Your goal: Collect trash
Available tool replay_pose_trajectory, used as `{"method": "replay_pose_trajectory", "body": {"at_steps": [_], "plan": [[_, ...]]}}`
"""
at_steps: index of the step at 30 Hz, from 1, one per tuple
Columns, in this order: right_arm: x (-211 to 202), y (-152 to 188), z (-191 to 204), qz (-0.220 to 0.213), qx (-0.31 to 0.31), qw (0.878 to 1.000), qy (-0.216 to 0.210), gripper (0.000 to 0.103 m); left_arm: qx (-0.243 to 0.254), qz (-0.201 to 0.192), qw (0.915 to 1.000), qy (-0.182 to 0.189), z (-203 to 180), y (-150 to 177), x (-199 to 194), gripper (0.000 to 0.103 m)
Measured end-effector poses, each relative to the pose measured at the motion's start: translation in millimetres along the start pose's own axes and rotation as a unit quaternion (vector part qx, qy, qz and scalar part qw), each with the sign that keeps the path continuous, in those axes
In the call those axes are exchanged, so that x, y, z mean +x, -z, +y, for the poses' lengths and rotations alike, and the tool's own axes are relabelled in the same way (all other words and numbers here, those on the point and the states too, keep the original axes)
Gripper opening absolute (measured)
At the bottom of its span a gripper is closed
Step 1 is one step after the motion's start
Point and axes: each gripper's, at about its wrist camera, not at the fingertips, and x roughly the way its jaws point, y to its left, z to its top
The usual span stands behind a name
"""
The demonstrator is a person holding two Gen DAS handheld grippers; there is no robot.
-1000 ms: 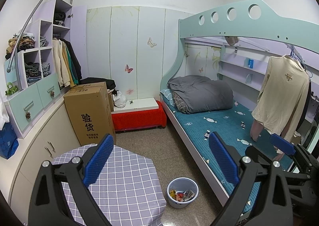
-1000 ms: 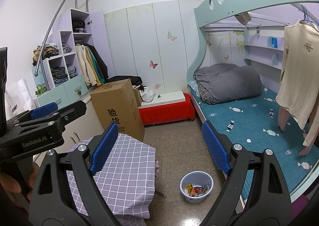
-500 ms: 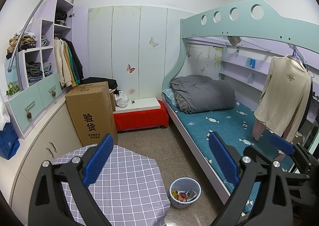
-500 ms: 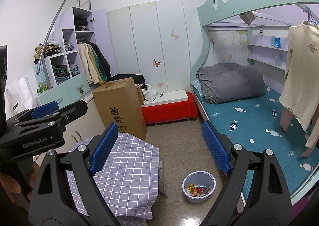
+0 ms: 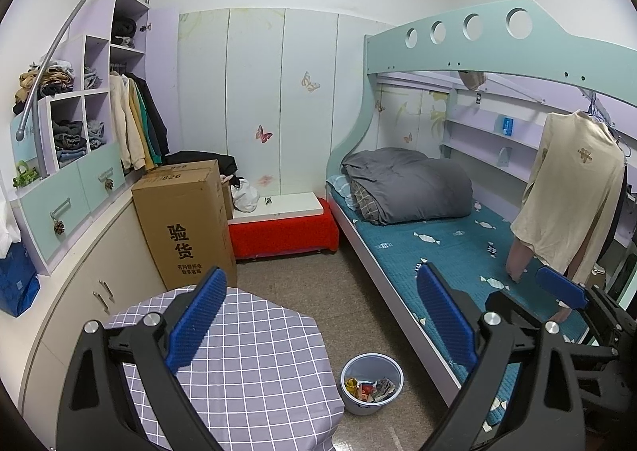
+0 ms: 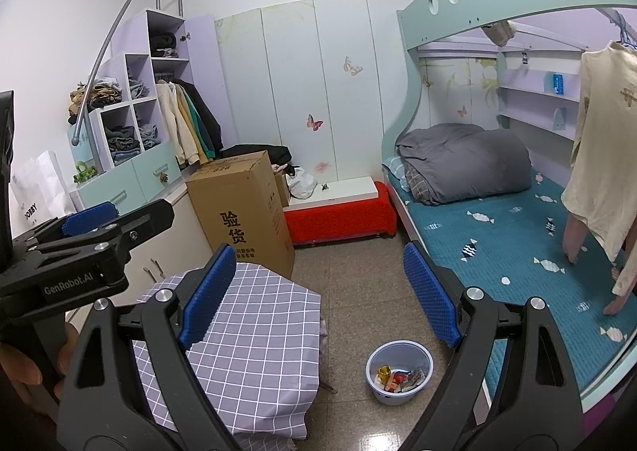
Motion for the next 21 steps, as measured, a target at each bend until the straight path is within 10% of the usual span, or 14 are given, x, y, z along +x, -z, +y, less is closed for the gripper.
{"method": "replay_pose_trajectory", "body": {"at_steps": [21], "plan": [[10.4, 0.6, -2.0, 0.008, 0.001, 1.0, -0.001, 0.085, -0.002, 0.003, 1.0, 0.0, 3.2, 2.0, 5.5, 0.095]]}}
